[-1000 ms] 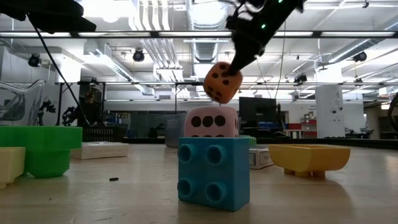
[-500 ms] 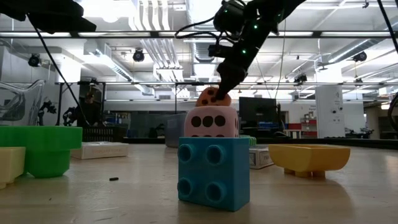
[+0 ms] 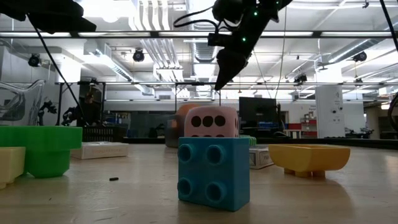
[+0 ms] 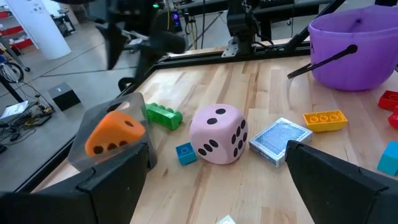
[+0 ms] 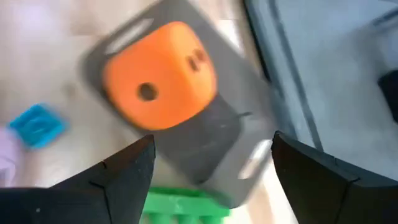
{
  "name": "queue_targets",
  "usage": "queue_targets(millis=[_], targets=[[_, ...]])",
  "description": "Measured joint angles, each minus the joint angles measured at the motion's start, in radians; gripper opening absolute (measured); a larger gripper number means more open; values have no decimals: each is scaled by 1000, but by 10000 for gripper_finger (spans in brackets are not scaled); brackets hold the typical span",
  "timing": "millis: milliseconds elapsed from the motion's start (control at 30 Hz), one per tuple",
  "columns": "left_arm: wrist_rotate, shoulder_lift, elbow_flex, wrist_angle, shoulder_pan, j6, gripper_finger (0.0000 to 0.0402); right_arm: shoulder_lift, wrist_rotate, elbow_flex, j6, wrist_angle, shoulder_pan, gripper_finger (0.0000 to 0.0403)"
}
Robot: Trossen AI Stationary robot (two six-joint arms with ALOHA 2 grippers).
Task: Pick & Place Toys
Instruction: Put the pink dice into the gray bin
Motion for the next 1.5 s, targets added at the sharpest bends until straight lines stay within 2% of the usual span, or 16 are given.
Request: queue_targets(millis=[267, 567, 800, 933, 1267, 1500], targets=[[0, 0, 0, 0, 0, 0, 374, 0, -5, 0, 63, -105, 198, 315], [0, 0, 0, 0, 0, 0, 374, 0, -5, 0, 233, -92, 383, 315], [0, 0, 0, 4, 0, -1, 374, 29, -11, 0, 320, -45, 395, 315], [4, 0, 0, 4, 0, -7, 374, 86, -63, 2, 324, -40, 387, 315], [9, 0, 0, 0, 0, -8, 374, 220, -95, 74, 315, -88, 338, 315], [10, 0, 0, -2, 0, -8, 374, 339, -68, 131, 279, -140, 338, 316]])
